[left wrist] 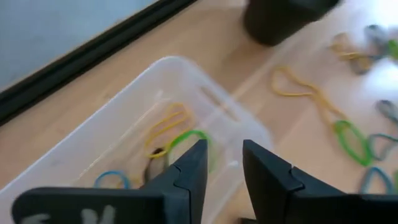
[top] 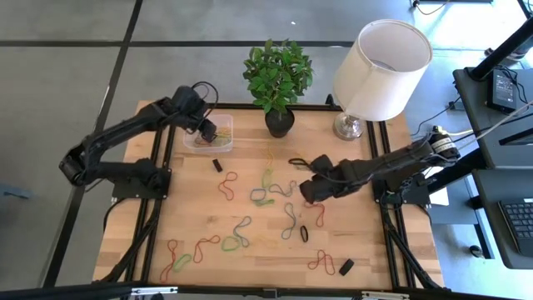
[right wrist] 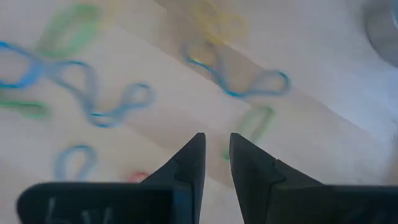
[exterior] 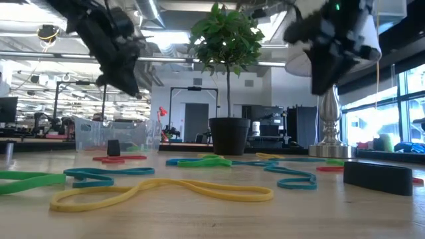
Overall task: Pick and place rubber bands into bin
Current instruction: Put the blue rubber band into the transparent bin
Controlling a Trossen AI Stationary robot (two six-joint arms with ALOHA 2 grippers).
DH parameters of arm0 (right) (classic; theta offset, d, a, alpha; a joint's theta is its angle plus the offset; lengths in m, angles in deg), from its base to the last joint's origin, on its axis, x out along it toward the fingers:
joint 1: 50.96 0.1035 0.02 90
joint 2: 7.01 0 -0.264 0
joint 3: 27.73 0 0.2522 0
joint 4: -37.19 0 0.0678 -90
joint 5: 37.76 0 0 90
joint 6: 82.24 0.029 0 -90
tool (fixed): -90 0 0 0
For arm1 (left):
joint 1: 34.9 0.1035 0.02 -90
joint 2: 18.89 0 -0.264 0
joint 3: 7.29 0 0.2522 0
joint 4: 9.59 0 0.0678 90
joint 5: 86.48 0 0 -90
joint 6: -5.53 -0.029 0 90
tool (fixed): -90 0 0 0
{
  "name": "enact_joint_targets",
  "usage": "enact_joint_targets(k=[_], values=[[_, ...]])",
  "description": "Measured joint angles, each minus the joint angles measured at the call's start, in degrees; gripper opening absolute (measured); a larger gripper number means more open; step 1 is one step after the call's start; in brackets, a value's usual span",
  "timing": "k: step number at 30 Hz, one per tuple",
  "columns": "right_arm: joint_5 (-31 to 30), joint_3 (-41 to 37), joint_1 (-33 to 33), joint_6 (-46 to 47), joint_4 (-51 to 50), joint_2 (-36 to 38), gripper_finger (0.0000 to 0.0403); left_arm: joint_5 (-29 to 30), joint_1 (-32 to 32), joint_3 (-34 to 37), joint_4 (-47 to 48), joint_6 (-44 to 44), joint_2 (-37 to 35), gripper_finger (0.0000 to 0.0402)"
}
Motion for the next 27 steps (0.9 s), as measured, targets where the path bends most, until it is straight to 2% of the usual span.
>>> enact_joint_targets(k=[5,13,16,21,27], values=[[6.77,-6.33,-7.73,-3.74,2.26,0.39,0.0078,0.00,-5.39,-0.02,-0.30,3.10,-5.04,0.0089],[7.29,-14.80,-21.92,-13.68,12.04,0.41,0.0078,0.26,-13.45,-0.02,-3.30,7.71,-10.23,0.0089],[8.53,-18.66,-25.84,-17.64,18.71,0.41,0.0078,0.26,-16.30,-0.02,-4.25,7.98,-10.87,0.0088],[12.90,-25.06,-29.38,-19.22,29.28,0.43,0.0078,0.44,-20.41,-0.02,-4.89,8.26,-11.03,0.0088],[12.14,-29.62,-29.84,-19.33,33.82,0.83,0.0072,0.49,-23.73,-0.01,-8.68,8.26,-11.01,0.0088]])
